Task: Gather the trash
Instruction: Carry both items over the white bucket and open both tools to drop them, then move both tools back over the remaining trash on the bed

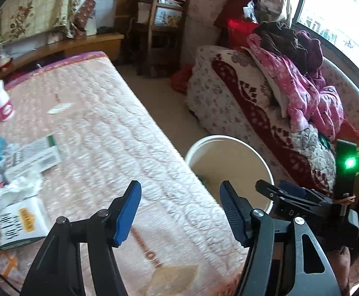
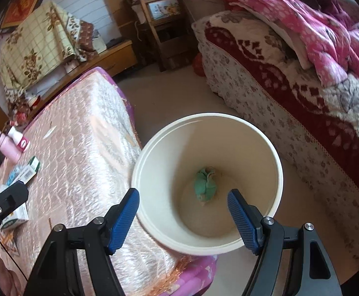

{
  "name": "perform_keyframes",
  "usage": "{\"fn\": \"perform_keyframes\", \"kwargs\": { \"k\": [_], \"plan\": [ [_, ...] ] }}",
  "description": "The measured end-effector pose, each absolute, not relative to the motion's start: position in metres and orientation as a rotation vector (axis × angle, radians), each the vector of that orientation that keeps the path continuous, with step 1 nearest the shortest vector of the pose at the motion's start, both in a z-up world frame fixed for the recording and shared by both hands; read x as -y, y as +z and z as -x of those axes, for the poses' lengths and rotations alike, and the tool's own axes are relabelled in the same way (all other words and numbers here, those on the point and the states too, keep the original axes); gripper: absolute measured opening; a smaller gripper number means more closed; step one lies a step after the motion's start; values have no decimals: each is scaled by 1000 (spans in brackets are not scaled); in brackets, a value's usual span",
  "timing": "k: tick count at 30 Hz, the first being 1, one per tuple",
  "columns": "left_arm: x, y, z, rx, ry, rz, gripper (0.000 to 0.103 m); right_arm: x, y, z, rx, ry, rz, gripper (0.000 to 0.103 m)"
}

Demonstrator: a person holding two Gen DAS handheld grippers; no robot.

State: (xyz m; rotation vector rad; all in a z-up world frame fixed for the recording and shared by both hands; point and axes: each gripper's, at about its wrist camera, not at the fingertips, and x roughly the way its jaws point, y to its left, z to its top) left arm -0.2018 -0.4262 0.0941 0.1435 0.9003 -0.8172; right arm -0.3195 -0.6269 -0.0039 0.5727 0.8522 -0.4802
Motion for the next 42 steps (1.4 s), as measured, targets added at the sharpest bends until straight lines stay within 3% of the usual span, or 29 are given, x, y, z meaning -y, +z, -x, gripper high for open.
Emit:
{"fn": "perform_keyframes", "kwargs": {
  "k": [10,20,42],
  "plan": [
    [376,110,205,-828,-701,-153,67,570,27,303,-822,-414,-469,77],
    [313,126,197,-773,-589,-121,79,510,53,279,-787,-301,-409,77],
    [169,143,176,-728,-397,2,79,407,100,244,-715,-167,-249,77]
  ]
}}
